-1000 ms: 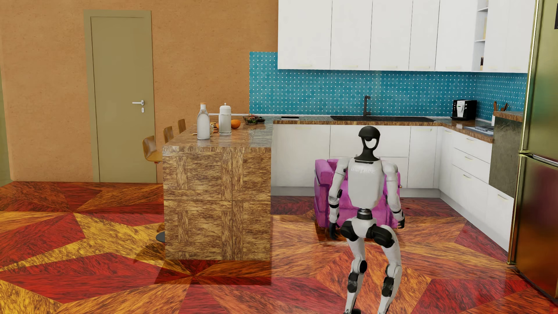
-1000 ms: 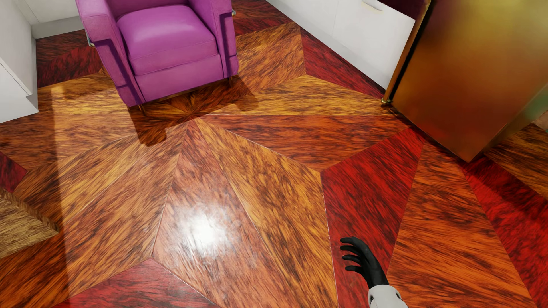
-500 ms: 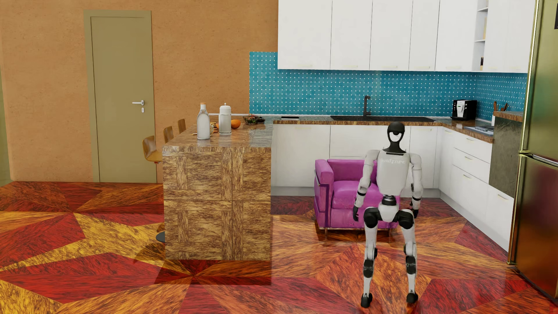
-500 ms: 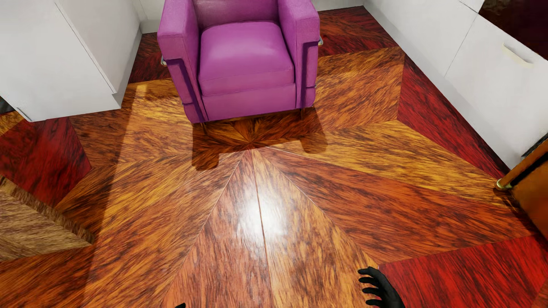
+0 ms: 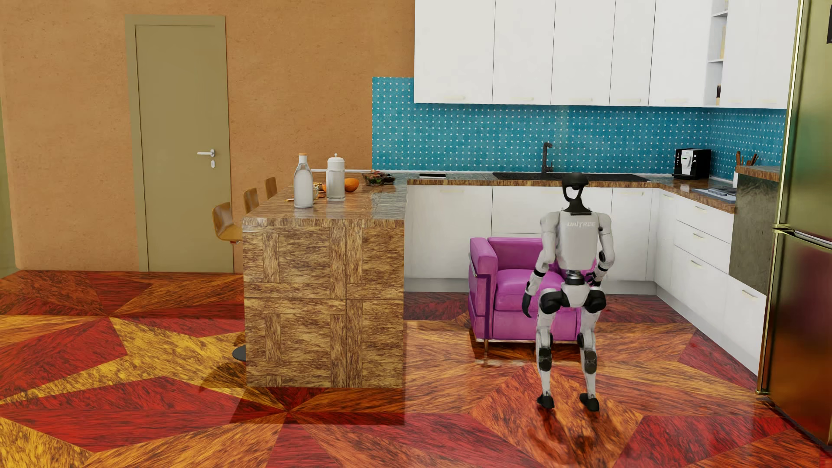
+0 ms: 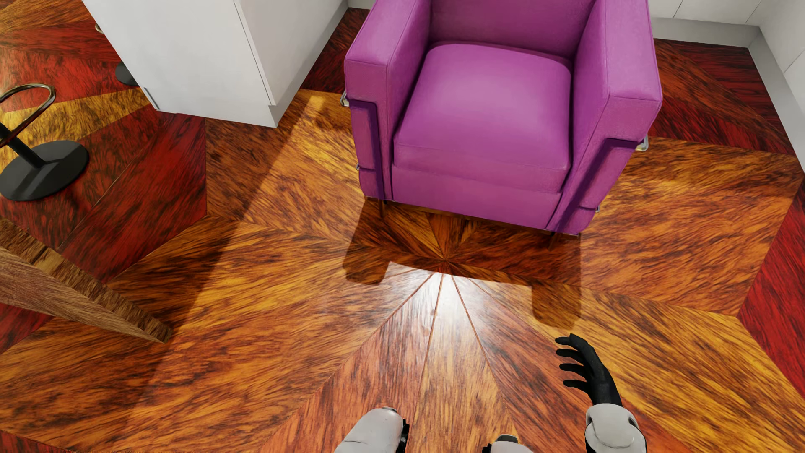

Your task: Walk to the armchair

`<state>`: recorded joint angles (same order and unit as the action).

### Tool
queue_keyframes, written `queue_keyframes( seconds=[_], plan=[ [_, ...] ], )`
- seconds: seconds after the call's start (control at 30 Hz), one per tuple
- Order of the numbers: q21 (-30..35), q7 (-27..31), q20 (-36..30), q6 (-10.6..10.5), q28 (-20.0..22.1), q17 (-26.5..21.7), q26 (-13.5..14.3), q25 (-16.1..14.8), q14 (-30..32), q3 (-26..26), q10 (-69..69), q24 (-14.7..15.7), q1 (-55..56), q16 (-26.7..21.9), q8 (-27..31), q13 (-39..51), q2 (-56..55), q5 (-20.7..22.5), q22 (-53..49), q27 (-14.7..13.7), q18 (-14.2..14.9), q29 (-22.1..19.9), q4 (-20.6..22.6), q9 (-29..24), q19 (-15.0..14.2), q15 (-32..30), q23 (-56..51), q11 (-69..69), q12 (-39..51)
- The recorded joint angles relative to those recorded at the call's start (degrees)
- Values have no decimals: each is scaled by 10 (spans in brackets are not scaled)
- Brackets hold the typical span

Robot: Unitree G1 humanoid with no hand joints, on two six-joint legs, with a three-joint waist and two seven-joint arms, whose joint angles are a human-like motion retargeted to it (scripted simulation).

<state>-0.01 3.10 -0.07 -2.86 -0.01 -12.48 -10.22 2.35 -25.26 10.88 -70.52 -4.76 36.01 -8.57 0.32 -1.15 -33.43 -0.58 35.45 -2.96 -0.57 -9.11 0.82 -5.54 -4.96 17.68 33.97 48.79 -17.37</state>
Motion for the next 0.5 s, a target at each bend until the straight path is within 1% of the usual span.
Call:
queue_keyframes(
  seconds=[0.03,0.07,0.1,0.13,0.17,0.2,0.23,0.27,0.3,0.33,0.37,0.4,0.43,0.47,0.5],
  plan=[
    [29,16,-4,-15,-26,17,9,1,-6,-2,118,-35,1,1,10,13,18,10,7,-1,-6,7,-26,0,2,3,16,-12,-3],
    [47,10,-26,-16,-49,39,19,4,55,-15,196,-62,-27,-5,20,16,25,10,41,-2,32,20,-42,-6,25,6,33,6,18],
    [51,-1,-34,-3,-72,46,23,7,48,-43,201,-73,-44,-21,23,-1,26,1,18,-1,27,42,-32,-17,50,12,26,16,45],
    [44,-11,-35,13,-73,40,39,11,37,-68,208,-66,-61,-21,18,-24,30,-4,7,-1,25,69,-27,-22,72,26,25,16,69],
    [32,-16,-35,25,-63,24,62,15,31,-91,209,-47,-71,-11,15,-50,38,-6,-5,1,23,95,-24,-23,87,40,24,11,91],
    [24,-21,-47,42,-47,16,93,19,36,-101,212,-18,-81,-7,20,-69,48,-8,1,9,29,114,-22,-22,85,47,30,6,113],
    [15,-20,-42,49,-33,1,124,16,55,-104,204,15,-81,4,21,-80,67,-9,-10,24,13,123,-23,-21,39,40,25,-21,118],
    [-2,-23,-48,50,-24,-3,148,9,77,-101,201,47,-78,2,17,-93,83,-10,-11,36,-27,120,-25,-16,0,33,13,-45,120],
    [-2,-25,-34,48,-22,10,160,0,72,-94,218,69,-84,0,12,-98,93,-5,-11,45,-90,107,-32,-8,-2,24,7,-55,107],
    [14,-17,-35,43,-22,31,154,-9,50,-89,253,74,-99,-7,10,-80,87,1,-3,59,-85,89,-36,0,24,14,5,-35,95],
    [35,-10,-38,40,-23,38,135,-18,54,-80,277,73,-113,-14,7,-64,81,-1,9,73,32,72,-39,10,47,16,-6,-18,92],
    [43,-9,-35,38,-19,27,107,-26,54,-74,280,72,-115,-2,10,-49,92,-9,2,71,35,62,-29,18,52,34,0,-28,84],
    [26,-13,-43,36,-12,24,84,-31,52,-68,280,72,-116,6,17,-50,103,-15,2,62,32,57,-23,27,30,49,3,-46,71],
    [18,-16,-43,35,-8,26,66,-35,56,-63,290,70,-124,0,21,-53,108,-20,10,57,31,55,-19,29,16,52,5,-51,66],
    [23,-14,-35,26,-5,19,53,-40,60,-57,295,64,-129,0,19,-58,117,-16,13,56,32,56,-22,27,26,45,5,-64,67]
  ],
)
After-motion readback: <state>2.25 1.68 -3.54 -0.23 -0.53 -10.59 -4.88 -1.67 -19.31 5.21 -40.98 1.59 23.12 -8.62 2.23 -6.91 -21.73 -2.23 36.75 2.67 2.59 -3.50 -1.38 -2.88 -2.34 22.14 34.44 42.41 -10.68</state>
